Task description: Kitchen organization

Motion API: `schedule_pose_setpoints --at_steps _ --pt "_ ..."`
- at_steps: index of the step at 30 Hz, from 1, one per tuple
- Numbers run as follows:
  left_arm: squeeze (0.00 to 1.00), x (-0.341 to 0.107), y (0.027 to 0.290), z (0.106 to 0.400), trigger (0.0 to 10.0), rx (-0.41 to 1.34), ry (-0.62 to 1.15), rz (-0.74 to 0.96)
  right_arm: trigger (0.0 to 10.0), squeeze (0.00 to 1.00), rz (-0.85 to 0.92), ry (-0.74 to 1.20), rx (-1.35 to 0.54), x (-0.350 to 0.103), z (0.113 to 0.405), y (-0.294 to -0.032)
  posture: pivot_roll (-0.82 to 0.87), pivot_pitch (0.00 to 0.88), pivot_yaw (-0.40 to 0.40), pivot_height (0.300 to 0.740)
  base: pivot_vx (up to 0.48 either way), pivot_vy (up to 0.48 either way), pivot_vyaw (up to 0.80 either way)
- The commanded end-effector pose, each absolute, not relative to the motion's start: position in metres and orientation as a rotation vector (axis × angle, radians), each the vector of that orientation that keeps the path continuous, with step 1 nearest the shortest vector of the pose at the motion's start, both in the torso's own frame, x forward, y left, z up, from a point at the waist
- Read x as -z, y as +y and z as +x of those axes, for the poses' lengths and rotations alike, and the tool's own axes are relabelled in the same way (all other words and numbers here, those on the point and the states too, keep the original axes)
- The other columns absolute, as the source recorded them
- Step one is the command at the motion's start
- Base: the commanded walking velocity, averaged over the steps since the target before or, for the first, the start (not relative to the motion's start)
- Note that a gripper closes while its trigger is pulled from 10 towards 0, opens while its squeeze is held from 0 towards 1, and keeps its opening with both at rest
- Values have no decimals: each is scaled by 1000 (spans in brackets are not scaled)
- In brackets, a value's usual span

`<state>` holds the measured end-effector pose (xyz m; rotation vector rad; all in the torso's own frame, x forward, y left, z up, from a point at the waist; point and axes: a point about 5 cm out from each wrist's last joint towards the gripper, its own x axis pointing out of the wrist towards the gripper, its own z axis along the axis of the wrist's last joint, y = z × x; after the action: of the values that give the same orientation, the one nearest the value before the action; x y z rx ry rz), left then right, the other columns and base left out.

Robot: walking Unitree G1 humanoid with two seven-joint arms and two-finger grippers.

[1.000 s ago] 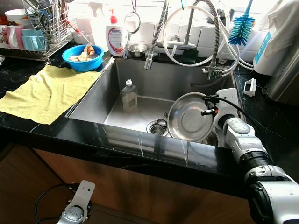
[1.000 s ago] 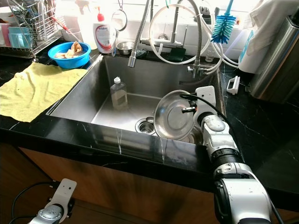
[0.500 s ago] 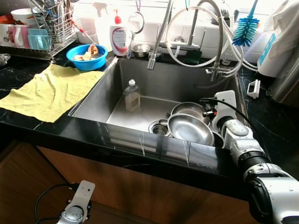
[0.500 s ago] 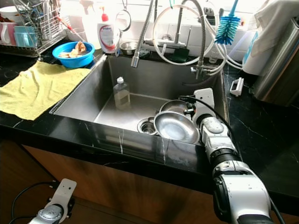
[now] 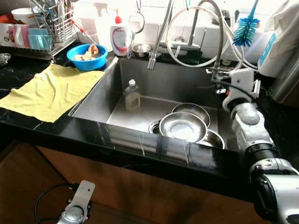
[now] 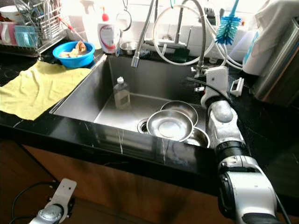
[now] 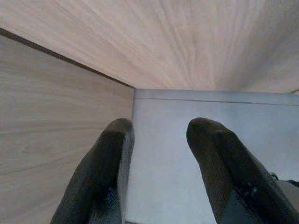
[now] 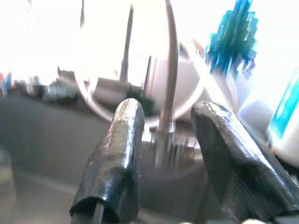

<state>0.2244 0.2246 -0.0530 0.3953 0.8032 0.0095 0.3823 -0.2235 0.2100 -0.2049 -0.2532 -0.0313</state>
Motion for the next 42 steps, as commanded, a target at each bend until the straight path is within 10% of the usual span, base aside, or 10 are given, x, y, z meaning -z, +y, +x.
schedule_pose_setpoints --at_steps 1,17,42 --pt "0 53 230 222 10000 -37 792 388 10000 0 -175 -364 43 -227 369 -221 -35 0 -18 740 0 0 0" --pt "0 49 236 224 10000 -50 758 405 10000 0 -130 -376 39 -205 302 -195 -49 0 -4 740 0 0 29" --pt "0 49 235 224 10000 -59 752 410 10000 0 -166 -368 38 -222 293 -186 -45 0 -8 740 0 0 773"
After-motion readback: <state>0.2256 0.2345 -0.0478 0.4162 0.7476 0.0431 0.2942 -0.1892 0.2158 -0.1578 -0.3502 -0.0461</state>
